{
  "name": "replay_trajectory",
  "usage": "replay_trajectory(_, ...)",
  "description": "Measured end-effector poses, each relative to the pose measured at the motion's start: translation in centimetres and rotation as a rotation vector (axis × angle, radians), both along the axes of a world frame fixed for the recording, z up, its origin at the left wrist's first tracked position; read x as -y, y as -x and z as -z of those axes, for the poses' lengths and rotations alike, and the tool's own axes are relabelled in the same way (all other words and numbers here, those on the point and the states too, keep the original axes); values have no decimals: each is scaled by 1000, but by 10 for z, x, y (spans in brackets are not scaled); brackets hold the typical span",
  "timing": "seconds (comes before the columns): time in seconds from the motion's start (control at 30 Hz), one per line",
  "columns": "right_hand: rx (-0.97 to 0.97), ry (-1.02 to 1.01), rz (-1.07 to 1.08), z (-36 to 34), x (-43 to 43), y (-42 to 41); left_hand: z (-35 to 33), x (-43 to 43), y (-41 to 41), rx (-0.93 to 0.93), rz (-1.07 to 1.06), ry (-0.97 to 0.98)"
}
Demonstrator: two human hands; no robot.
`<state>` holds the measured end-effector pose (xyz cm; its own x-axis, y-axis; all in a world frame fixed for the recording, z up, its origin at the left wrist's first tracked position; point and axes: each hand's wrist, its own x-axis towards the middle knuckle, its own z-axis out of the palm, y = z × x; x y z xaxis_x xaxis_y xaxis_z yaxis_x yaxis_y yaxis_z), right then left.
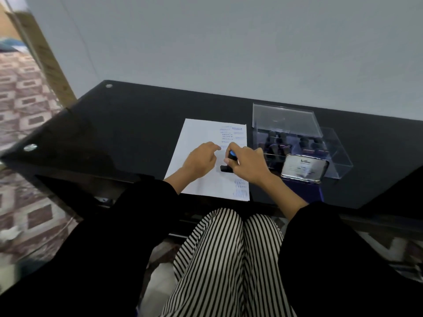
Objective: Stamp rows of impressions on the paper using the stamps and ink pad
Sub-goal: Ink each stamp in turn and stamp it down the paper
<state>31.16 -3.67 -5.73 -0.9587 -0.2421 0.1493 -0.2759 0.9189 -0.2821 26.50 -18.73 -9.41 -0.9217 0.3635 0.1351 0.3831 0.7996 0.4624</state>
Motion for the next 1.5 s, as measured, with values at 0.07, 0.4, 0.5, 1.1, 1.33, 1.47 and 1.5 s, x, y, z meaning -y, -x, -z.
replay_trajectory(0.07,6,-32,-7,4,4,4,6,1,0,8,14,13)
replay_trajectory(0.4,-2,-73,5,21,10,10,30,8,4,-64,66,82)
replay_trajectory(0.5,-40,-42,7,28,14,5,35,7,4,-83,69,80)
replay_trajectory(1.1,-27,56,26,40,18,-1,39,6,4,-83,57,63)
replay_trajectory(1.33,-34,68,26,39,18,-2,38,6,2,-76,52,38)
replay_trajectory(1.47,-40,74,26,40,18,-2,38,6,3,-84,52,36)
replay_trajectory(1.5,-40,77,26,40,18,-2,38,6,3,-84,50,41)
